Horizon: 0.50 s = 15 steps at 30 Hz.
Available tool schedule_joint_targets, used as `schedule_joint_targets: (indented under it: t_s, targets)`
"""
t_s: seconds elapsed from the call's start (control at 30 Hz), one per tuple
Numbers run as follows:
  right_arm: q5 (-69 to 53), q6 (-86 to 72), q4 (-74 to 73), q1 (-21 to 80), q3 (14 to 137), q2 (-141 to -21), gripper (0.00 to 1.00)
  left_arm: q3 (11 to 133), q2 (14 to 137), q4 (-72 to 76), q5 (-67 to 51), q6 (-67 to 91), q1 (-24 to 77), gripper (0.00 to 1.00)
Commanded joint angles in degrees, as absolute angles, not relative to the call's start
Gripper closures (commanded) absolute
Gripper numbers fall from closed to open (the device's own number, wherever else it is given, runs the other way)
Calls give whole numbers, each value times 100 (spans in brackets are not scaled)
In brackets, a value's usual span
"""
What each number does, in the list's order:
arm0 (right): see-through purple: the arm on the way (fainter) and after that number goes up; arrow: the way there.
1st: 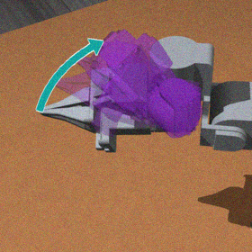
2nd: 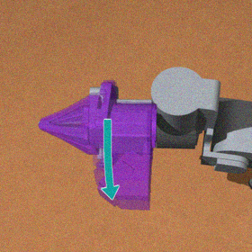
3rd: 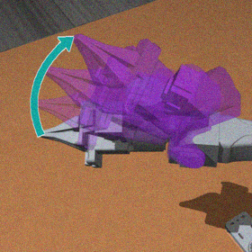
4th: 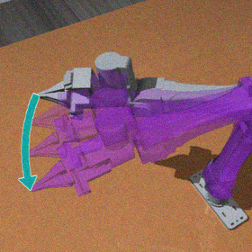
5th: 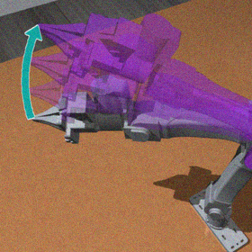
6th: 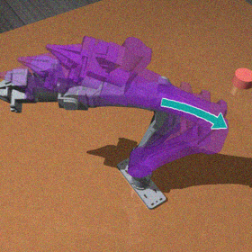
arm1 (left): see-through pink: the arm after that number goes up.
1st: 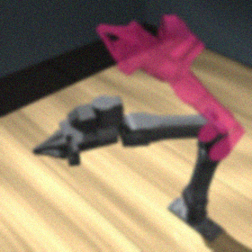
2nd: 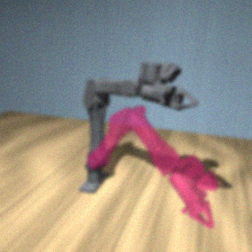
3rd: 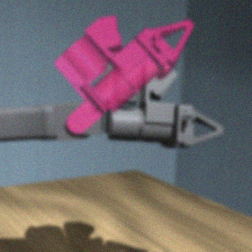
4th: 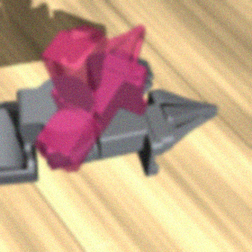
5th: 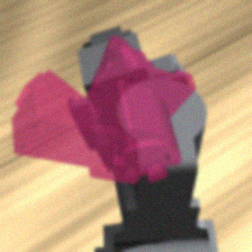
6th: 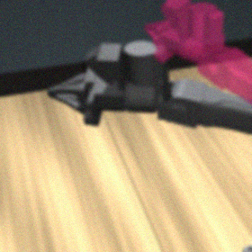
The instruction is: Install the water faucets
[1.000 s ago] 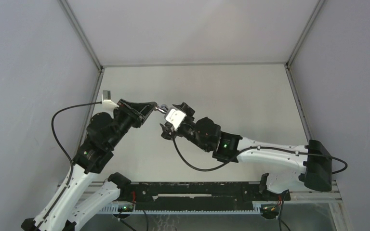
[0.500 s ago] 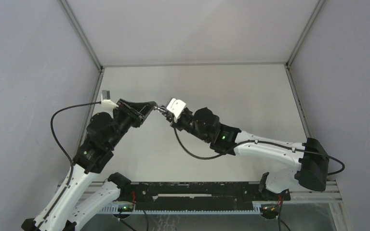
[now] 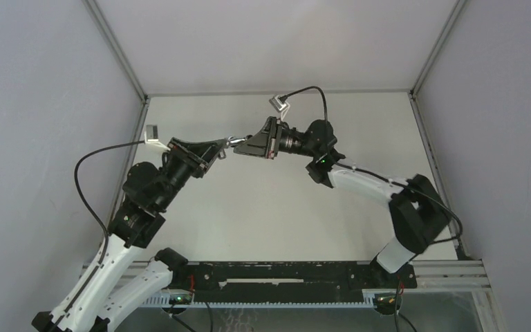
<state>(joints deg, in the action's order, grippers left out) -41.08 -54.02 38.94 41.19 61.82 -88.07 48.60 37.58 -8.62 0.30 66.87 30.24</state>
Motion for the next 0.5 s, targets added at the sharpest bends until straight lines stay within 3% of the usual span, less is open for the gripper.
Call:
schedule_joint_targets:
  t_s: [0.0, 0.2, 0.37, 0.47]
  targets:
    - [-4977, -10593, 8454, 3947, 6394, -9664, 85, 4556, 3648, -427, -68, 6492, 3023, 100]
    - [-5057, -10736, 8515, 3964, 6171, -9858, 84, 4515, 3669, -448, -18, 6439, 3018, 100]
    - [-5364, -10371, 8129, 3917, 5841, -9702, 51, 4524, 3728, -662, 313, 6470, 3015, 100]
    - [-5570, -9643, 7211, 3833, 5213, -9337, 39, 4509, 3825, -732, 534, 6460, 3002, 100]
